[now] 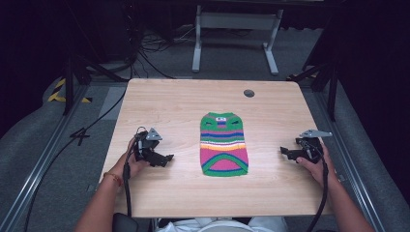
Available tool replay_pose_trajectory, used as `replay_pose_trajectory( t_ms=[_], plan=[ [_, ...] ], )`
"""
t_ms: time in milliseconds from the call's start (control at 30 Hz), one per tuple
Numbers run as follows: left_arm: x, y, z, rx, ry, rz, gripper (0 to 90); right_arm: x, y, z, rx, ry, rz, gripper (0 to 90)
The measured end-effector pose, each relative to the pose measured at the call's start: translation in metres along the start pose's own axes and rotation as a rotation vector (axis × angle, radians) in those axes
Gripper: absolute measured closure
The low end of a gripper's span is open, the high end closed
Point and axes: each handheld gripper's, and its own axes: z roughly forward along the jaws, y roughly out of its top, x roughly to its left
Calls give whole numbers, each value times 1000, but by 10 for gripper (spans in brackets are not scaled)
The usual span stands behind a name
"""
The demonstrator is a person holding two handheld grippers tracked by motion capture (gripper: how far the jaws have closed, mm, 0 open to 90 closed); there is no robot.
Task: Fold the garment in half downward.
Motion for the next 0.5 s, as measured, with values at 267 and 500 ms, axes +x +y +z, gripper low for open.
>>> replay_pose_trajectory(
  t_ms=[267,500],
  plan=[
    [2,-1,0,-8,-9,15,3,0,0,0,2,4,-1,149],
    [4,-3,-2,-11,-15,24,7,-2,-1,-1,3,16,-14,150]
  ],
)
